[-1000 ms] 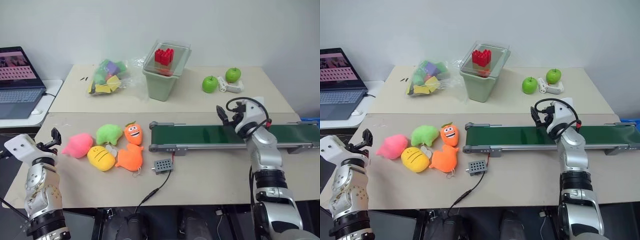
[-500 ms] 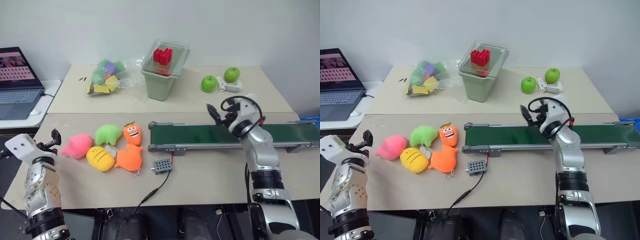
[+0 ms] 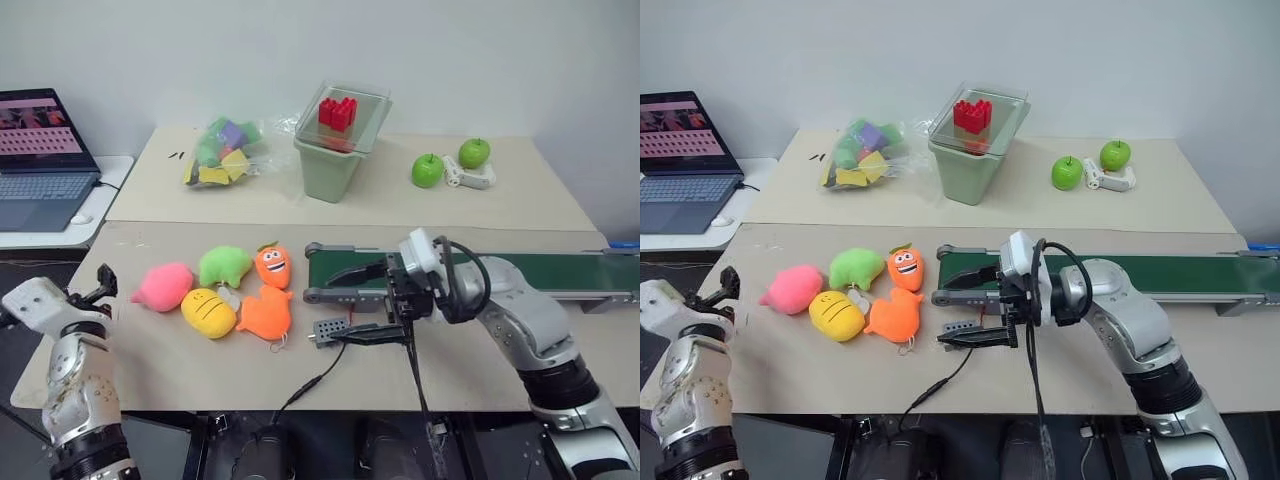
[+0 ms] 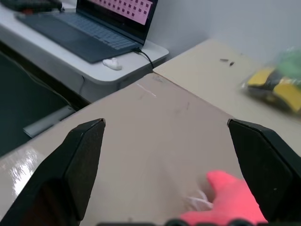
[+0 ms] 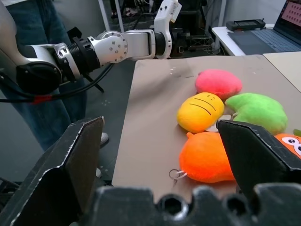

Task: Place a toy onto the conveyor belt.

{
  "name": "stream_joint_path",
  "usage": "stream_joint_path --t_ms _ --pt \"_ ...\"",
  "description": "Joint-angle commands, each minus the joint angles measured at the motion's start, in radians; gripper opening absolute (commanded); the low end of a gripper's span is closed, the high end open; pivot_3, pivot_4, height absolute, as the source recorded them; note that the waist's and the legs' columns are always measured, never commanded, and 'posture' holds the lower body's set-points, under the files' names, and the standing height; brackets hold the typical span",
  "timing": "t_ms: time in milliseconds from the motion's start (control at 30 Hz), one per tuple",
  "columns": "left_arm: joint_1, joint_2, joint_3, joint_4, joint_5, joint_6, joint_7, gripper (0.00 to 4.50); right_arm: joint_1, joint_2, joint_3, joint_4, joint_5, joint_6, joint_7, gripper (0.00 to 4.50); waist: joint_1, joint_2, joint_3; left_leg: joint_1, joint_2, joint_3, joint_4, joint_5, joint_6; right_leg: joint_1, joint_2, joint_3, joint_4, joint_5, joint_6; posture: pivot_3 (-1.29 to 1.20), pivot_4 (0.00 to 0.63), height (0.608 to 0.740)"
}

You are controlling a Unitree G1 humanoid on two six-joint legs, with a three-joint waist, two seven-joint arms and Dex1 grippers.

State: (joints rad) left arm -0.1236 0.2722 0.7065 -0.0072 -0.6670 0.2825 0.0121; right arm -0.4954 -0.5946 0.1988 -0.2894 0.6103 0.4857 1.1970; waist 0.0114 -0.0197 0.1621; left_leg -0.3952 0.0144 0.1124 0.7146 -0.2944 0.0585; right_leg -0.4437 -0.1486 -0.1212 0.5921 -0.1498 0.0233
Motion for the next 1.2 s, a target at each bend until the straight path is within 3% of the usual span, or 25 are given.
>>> stream_joint_path --t_ms 33,133,200,333,400,533,800,1200 --pt "0.043 -0.057 0.138 -0.137 -0.35 0.097 0.031 4.45 -0.017 0.008 -0.003 0.005 -0.007 -0.011 0.011 4.5 0.0 0.0 0.0 0.0 0.0 0.0 0.0 0.002 -0.003 0.0 0.0 0.0 0.001 0.0 0.0 0.0 0.15 0.74" --pt "0.159 -0.129 0.217 -0.214 -0.62 0.143 0.016 4.45 -0.022 0.006 0.005 0.032 -0.033 -0.017 0.013 4.5 -0.005 -0.001 0.0 0.0 0.001 0.0 0.0 0.003 -0.002 -0.001 0.001 0.0 0.001 0.0 0.0 0.0 0.15 0.74" --pt "0.279 -0.185 0.199 -0.264 -0.763 0.208 -0.037 4.45 -0.024 0.007 0.001 0.041 -0.032 -0.014 0.017 4.5 -0.007 -0.001 0.0 0.0 0.001 0.0 0.0 0.003 -0.001 -0.001 0.001 0.001 0.001 0.0 0.0 0.0 0.15 0.74" --pt "0.418 -0.253 0.117 -0.295 -0.892 0.282 -0.111 4.45 -0.025 0.004 -0.002 0.051 -0.037 -0.014 0.029 4.5 0.005 -0.002 0.001 0.0 0.0 0.0 0.0 0.001 0.002 0.0 0.001 0.0 0.001 -0.003 0.0 0.0 0.15 0.74" --pt "0.437 -0.272 0.078 -0.268 -0.909 0.293 -0.127 4.45 -0.028 0.003 -0.004 0.058 -0.04 -0.015 0.035 4.5 0.014 -0.002 0.001 0.0 0.0 -0.001 0.001 -0.004 0.006 0.0 0.002 -0.001 0.001 -0.009 0.003 0.0 0.15 0.74" --pt "0.414 -0.256 0.047 -0.214 -0.876 0.258 -0.094 4.45 -0.029 0.003 -0.007 0.06 -0.042 -0.01 0.031 4.5 0.012 -0.002 0.001 0.001 0.0 -0.002 0.002 -0.005 0.002 0.002 0.002 -0.001 0.002 -0.013 -0.004 0.0 0.15 0.74" --pt "0.225 -0.129 0.027 -0.047 -0.831 0.235 0.009 4.45 0.009 -0.011 -0.037 0.025 -0.037 0.001 -0.016 4.5 0.007 -0.003 0.001 0.0 0.0 -0.002 0.001 -0.001 0.01 0.002 0.004 -0.001 0.002 -0.006 -0.005 0.0 0.15 0.74" --pt "-0.023 0.062 -0.015 0.301 -0.723 0.319 -0.072 4.45 0.046 -0.026 -0.078 -0.02 -0.027 0.01 -0.078 4.5 0.016 -0.002 0.001 0.002 0.001 -0.003 0.0 0.001 0.005 0.002 0.004 -0.003 0.003 -0.009 -0.003 0.0 0.15 0.74"
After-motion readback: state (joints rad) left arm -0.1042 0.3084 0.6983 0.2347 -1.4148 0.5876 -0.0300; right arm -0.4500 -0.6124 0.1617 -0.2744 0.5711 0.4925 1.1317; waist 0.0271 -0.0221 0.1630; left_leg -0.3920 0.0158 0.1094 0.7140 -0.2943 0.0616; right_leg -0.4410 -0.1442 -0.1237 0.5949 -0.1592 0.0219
